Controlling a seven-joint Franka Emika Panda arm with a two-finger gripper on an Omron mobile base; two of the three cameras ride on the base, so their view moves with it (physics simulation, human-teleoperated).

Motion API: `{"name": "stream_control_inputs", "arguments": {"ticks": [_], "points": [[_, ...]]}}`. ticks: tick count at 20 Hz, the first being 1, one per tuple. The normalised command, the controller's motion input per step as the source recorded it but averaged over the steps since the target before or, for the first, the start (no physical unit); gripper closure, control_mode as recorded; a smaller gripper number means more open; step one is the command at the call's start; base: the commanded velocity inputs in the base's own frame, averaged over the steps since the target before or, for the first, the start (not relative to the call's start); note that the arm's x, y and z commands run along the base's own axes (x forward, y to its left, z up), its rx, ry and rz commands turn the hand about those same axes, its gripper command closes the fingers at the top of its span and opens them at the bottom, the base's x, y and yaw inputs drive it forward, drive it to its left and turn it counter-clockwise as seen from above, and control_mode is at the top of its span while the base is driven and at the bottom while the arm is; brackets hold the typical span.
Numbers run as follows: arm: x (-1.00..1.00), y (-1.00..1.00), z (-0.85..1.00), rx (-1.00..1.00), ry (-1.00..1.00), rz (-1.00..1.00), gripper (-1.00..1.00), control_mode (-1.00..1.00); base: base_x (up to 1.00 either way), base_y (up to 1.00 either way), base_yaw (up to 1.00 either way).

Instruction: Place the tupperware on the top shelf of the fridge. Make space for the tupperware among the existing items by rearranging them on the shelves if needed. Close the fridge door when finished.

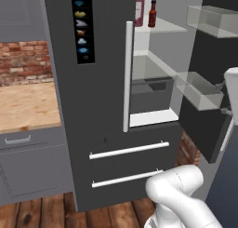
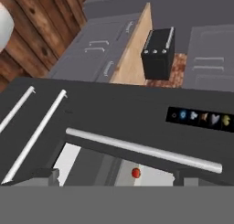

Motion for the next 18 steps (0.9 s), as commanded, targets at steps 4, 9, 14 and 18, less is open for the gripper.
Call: {"name": "stream_control_inputs", "arguments": {"ticks": [4, 9, 14, 18], "points": [[0.21, -0.9, 0.0, 0.16, 0.0, -0.02, -1.0, -1.0, 0.0, 0.0, 0.0], [0.33, -0.79, 0.0, 0.17, 0.0, 0.0, -1.0, -1.0, 0.0, 0.0, 0.0], [0.31, -0.79, -0.05, 0.14, 0.02, 0.0, -1.0, -1.0, 0.0, 0.0, 0.0], [0.1, -0.81, -0.02, 0.13, 0.03, 0.0, -1.0, -1.0, 0.0, 0.0, 0.0]]}}
